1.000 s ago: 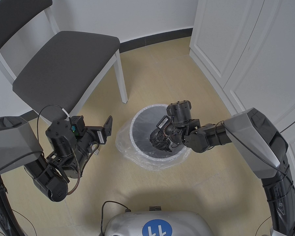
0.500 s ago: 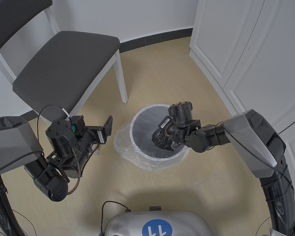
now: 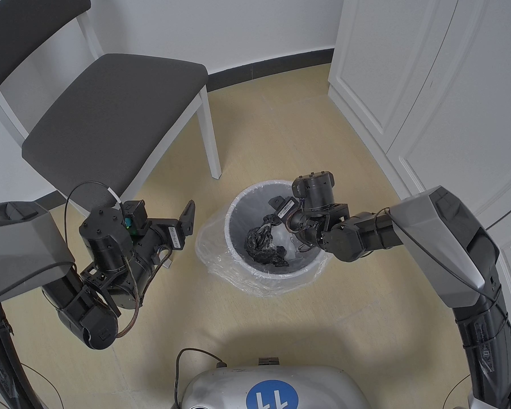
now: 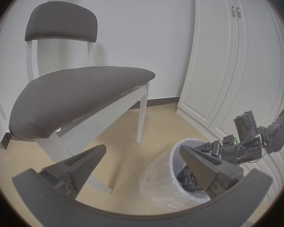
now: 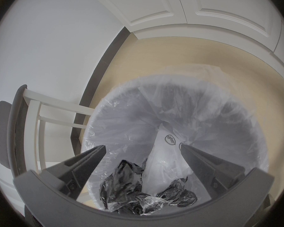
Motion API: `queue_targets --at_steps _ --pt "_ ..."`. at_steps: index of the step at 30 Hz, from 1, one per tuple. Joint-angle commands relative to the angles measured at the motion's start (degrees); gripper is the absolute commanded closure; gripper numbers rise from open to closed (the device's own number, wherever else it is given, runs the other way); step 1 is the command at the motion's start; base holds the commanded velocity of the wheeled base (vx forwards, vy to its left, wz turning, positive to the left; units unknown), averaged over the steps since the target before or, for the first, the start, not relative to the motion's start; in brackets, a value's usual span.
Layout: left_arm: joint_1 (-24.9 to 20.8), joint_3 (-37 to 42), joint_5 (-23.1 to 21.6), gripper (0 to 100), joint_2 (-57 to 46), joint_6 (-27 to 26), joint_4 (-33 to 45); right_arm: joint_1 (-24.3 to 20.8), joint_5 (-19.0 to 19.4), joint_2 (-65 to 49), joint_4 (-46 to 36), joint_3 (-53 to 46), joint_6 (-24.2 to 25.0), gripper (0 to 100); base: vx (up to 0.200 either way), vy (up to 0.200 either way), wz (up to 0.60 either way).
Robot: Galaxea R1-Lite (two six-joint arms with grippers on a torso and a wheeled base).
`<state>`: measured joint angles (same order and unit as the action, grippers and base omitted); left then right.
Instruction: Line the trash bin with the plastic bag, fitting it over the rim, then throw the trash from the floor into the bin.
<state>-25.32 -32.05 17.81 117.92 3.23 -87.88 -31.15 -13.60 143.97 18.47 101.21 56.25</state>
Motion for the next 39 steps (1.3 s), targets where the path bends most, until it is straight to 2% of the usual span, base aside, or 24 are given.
queue_targets --at_steps 1,6,15,19,25,31,35,36,37,38,39 --pt "0.01 0.06 0.03 0 0.03 0.02 -0.01 0.03 -0.11 -1.41 0.08 -0.66 -0.17 0 0.000 0.000 0.00" --pt "0.01 0.06 0.03 0 -0.06 0.02 -0.01 0.03 -0.63 -3.87 0.08 -1.89 -0.52 0 0.000 0.000 0.00" --pt "0.01 0.14 0.03 0 -0.06 0.02 -0.01 -0.85 -2.30 -11.96 0.60 -8.83 -6.33 0 0.000 0.000 0.00" --pt "0.01 0.23 0.03 0 -0.32 0.02 -0.01 -1.02 -2.66 -15.91 1.83 -15.25 -13.80 0 0.000 0.000 0.00" --pt "-0.17 0.41 0.12 0 -0.94 0.11 -0.01 -0.93 -3.36 -19.78 6.84 -22.37 -20.65 0 0.000 0.000 0.00" --pt "-0.52 0.85 0.03 0 -1.73 0.11 -0.01 -0.41 -5.64 -24.70 9.13 -32.12 -32.25 0 0.000 0.000 0.00" --pt "-2.19 1.20 0.21 0 -1.73 -0.07 -0.01 0.56 -5.73 -26.29 19.06 -41.44 -43.15 0 0.000 0.000 0.00" --pt "-2.19 1.20 0.21 0 -1.73 -0.07 -0.01 0.56 -5.73 -26.29 19.06 -41.44 -43.15 0 0.000 0.000 0.00" --pt "-3.16 1.38 0.38 0 -1.82 -0.07 -0.01 1.35 -5.82 -26.11 25.13 -45.31 -48.69 0 0.000 0.000 0.00" --pt "-3.60 1.81 0.47 0 -2.17 -0.07 -0.01 1.88 -5.82 -25.76 29.43 -47.33 -51.59 0 0.000 0.000 0.00" --pt "-3.60 1.90 0.47 0 -2.17 -0.07 -0.01 1.97 -5.82 -25.67 29.96 -47.59 -52.03 0 0.000 0.000 0.00"
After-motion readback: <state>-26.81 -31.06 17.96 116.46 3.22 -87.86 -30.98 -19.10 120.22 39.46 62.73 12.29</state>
